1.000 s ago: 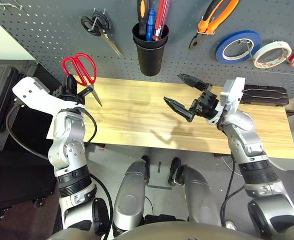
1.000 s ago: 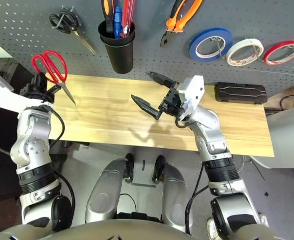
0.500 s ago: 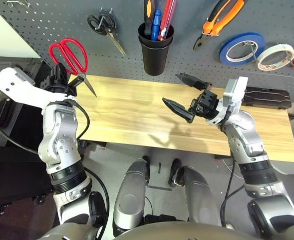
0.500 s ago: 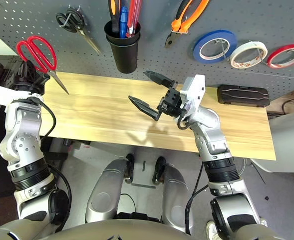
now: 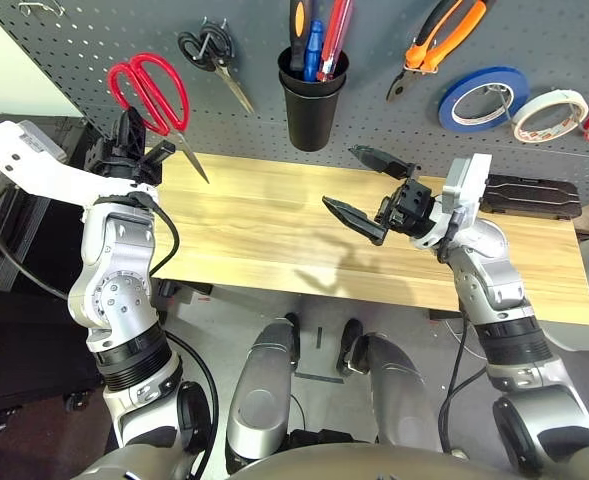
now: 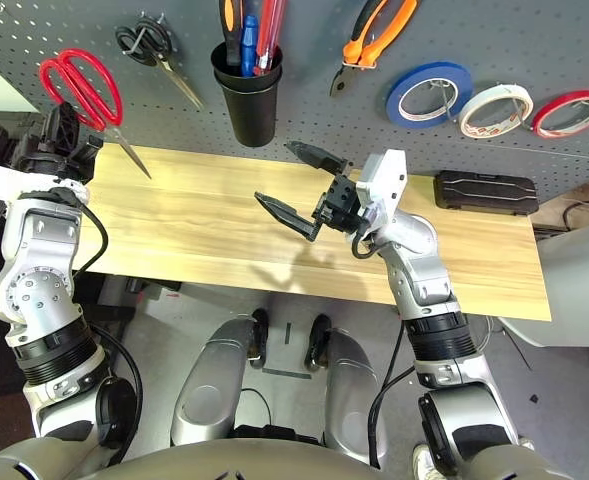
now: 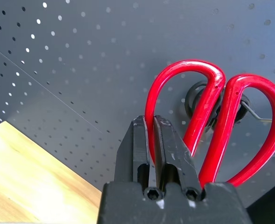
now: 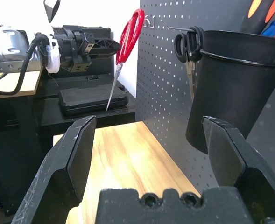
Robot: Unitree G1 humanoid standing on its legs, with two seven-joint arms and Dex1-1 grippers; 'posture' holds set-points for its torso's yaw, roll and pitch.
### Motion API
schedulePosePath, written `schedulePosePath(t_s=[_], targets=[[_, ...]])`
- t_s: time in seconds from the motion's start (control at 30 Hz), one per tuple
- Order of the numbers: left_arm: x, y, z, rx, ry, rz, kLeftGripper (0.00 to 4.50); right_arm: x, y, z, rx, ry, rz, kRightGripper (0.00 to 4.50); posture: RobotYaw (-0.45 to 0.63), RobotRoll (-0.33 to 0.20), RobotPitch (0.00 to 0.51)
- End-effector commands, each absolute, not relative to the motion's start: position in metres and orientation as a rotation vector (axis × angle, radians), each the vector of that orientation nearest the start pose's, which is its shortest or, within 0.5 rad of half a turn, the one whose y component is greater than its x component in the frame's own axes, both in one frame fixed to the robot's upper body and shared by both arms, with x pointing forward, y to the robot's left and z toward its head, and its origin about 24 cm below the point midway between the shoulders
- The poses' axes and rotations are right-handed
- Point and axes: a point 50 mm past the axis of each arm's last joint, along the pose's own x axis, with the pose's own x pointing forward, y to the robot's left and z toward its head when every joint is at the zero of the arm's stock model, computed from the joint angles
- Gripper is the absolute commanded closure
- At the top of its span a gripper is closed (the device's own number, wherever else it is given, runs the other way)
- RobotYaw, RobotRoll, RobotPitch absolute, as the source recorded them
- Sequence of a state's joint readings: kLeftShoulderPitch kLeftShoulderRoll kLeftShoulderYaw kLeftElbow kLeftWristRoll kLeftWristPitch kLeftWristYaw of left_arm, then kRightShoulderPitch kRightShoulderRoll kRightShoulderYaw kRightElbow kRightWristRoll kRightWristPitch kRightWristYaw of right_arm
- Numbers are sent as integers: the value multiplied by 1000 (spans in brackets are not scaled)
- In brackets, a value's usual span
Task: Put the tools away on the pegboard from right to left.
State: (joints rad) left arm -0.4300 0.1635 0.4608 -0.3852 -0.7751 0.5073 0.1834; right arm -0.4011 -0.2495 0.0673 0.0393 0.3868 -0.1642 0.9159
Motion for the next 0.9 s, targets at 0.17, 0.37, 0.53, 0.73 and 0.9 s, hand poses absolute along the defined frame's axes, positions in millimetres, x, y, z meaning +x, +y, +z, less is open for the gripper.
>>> schedulePosePath(t_s=[0.17,0.37,0.53,0.73,0.9], targets=[[286,212,222,-576,-375,-32,4459,286,-113,151,-107,-514,1086,0,293,0,256],[297,204,225,-563,-361,-74,4459,286,-111,150,-114,-515,1084,0,281,0,259],[306,200,226,-544,-341,-80,4459,285,-110,151,-116,-518,1079,0,271,0,259],[319,205,224,-521,-324,-53,4459,285,-109,152,-117,-520,1073,0,260,0,259],[330,207,221,-502,-307,-43,4459,285,-109,152,-121,-520,1066,0,249,0,256]])
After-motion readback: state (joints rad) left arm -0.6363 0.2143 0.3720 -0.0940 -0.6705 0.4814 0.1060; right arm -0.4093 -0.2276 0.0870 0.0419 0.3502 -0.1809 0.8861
